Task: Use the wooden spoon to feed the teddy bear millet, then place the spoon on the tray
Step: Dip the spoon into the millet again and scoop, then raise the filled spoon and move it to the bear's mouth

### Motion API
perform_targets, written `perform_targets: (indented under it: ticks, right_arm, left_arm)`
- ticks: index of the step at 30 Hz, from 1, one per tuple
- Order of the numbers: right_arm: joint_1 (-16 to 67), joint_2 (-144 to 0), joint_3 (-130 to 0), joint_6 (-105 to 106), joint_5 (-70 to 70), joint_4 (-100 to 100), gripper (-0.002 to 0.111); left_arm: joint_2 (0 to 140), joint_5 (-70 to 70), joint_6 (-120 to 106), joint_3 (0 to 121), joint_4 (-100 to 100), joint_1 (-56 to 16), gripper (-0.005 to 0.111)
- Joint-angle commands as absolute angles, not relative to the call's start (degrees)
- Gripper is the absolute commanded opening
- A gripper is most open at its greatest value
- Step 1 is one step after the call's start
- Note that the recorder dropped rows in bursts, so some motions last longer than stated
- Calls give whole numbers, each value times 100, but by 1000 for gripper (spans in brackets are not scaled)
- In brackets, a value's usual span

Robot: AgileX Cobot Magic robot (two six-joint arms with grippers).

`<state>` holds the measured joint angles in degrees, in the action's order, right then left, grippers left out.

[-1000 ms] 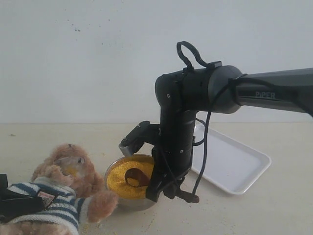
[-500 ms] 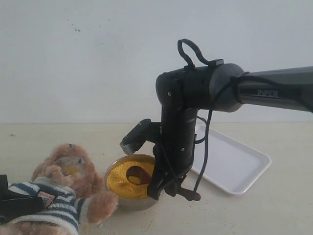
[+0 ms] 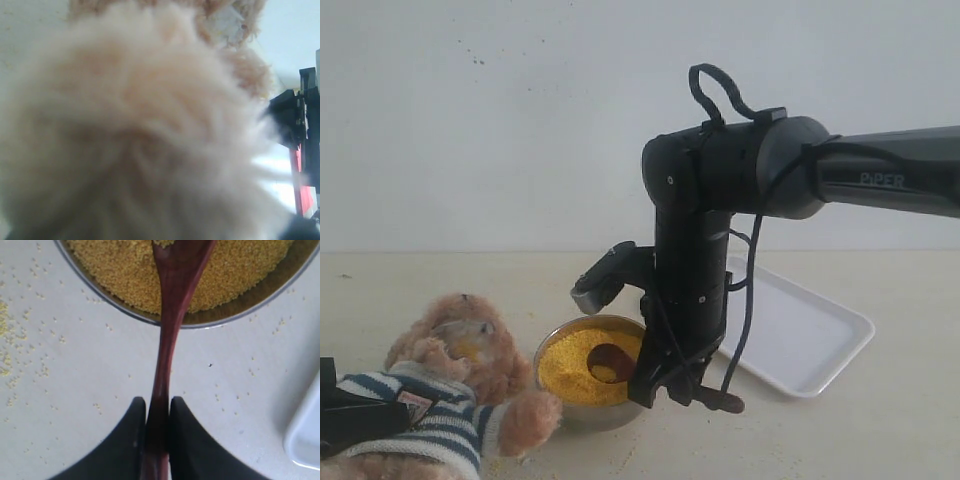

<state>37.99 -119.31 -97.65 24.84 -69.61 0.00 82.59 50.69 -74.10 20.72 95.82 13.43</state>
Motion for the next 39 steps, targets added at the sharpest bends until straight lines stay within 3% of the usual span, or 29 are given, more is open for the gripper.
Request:
perform_targets:
  ticks: [1,8,16,20,39]
  right_arm:
    - [3765,-11837,-9777,2455,-6996,-57,0]
    - [3765,-11694,-9777,2507,-6996,0,0]
    - [2831,-11694,-9777,3242,-6996,2152,0]
    - [2630,-11694,-9777,3215,-6996,2194,0]
    - [2660,-11023,-9777,2861,-6996,3359,0]
  left_arm:
    - [8267,5199,-7459,2065,9653,1343,4]
    - [8267,5199,-7459,2065,9653,1343,4]
    - [8267,5211,-7459,2065,9618,1343,4]
    - [8267,5211,-7459,2065,9571,1343,4]
    - [8267,5211,-7459,2065,9482,1343,4]
